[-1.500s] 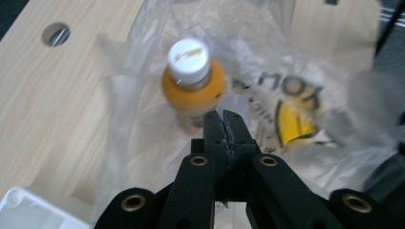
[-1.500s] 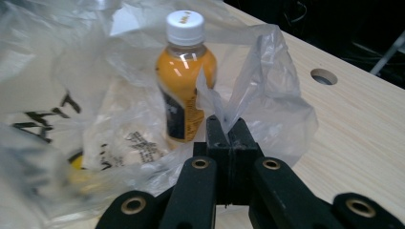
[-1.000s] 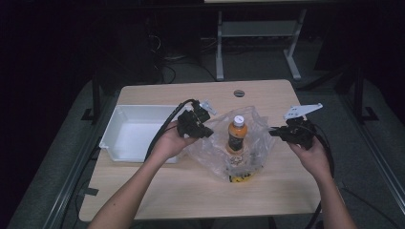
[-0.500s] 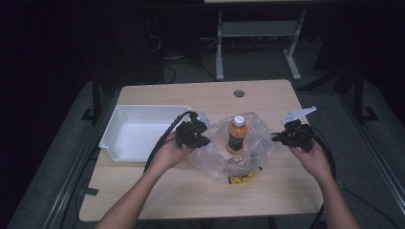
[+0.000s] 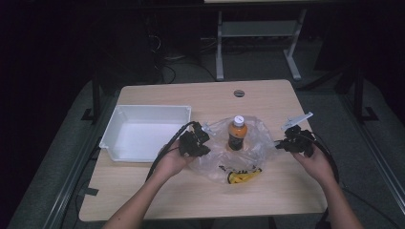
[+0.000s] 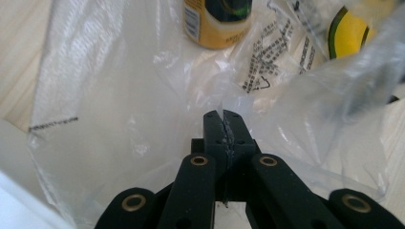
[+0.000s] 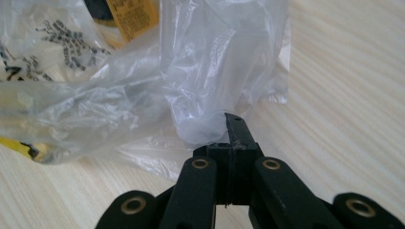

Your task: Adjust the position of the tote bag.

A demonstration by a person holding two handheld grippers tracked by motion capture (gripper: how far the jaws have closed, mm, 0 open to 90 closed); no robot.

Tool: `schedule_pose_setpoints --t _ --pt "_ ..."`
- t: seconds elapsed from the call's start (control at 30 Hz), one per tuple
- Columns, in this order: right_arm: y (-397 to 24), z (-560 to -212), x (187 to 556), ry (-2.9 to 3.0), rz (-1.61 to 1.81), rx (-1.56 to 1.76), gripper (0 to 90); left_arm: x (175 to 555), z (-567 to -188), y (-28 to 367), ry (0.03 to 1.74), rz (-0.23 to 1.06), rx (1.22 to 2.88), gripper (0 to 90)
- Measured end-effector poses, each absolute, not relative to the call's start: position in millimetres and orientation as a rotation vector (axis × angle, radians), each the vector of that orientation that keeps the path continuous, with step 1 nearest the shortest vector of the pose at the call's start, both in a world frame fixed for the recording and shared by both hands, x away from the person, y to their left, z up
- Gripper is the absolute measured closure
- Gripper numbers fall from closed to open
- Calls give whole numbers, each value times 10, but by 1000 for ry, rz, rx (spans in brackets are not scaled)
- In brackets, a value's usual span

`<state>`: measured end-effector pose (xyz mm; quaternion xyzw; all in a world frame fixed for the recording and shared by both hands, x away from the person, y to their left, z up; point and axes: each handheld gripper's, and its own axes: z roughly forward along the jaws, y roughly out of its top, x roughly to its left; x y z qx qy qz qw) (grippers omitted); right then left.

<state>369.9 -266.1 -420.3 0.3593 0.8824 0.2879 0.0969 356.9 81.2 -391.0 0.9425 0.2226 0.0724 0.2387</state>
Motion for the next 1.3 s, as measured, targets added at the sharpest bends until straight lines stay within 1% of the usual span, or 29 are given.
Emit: schedule_pose_setpoints --t 0.57,1.3 --pt "-2889 -4387 3608 2611 815 1146 898 3377 -4105 808 599 165 2608 900" --pt "-3091 -4484 3563 2586 815 1225 897 3165 -4211 1054 602 165 2624 900"
